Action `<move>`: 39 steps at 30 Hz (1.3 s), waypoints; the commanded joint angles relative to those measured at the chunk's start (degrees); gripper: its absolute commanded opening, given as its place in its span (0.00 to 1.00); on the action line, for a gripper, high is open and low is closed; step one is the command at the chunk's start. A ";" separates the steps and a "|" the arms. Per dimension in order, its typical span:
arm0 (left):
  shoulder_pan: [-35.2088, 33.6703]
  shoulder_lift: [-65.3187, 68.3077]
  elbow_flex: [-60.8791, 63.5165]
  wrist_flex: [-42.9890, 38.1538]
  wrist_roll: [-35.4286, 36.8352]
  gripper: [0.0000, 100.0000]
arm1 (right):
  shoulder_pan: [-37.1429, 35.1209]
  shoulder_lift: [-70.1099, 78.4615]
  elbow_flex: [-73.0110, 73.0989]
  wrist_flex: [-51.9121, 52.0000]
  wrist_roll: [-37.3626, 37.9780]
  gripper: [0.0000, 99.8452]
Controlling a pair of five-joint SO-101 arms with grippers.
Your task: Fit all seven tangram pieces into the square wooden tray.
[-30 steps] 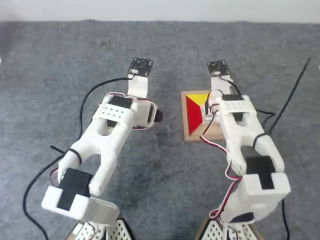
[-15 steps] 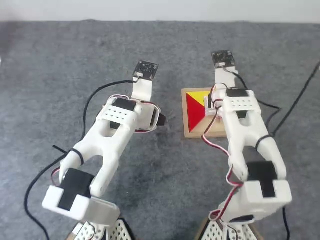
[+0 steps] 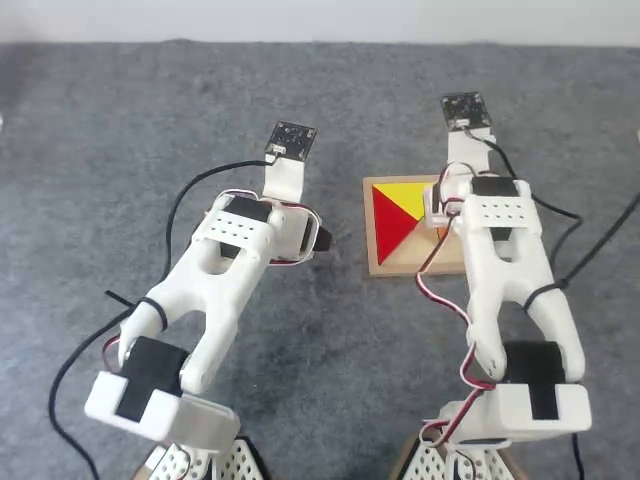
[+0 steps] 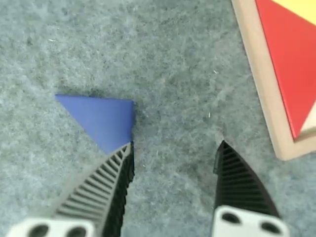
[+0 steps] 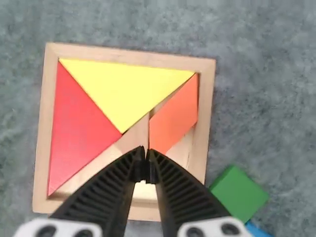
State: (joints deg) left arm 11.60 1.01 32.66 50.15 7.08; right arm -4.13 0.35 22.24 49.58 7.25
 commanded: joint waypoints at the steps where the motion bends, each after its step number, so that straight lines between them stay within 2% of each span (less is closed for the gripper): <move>1: 0.35 -3.08 -0.31 -0.97 -0.35 0.26 | 1.71 -3.30 -0.35 -1.63 1.41 0.02; 7: 0.35 -3.08 -0.31 -0.97 -0.35 0.26 | 4.00 3.12 -2.20 -2.77 4.48 0.02; 10: 0.35 -3.08 -0.31 -0.97 -0.35 0.26 | 3.74 7.96 -6.07 -1.10 3.69 0.02; 16: 0.35 -3.08 -0.31 -0.97 -0.44 0.26 | 0.48 12.62 -13.71 2.42 -12.84 0.16; 19: 0.44 -3.08 -0.31 -0.97 -0.44 0.26 | -1.10 13.32 -14.24 0.57 -16.97 0.20; 27: 0.44 -3.08 -0.31 -0.97 -0.44 0.26 | -0.22 17.45 -14.68 -1.54 -17.58 0.19; 39: 0.44 -3.08 -0.31 -0.97 -0.44 0.26 | 2.15 27.03 -23.03 0.48 -17.85 0.19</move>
State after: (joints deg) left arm 11.60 1.01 32.66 50.15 6.99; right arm -3.69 26.20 2.90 49.23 -10.07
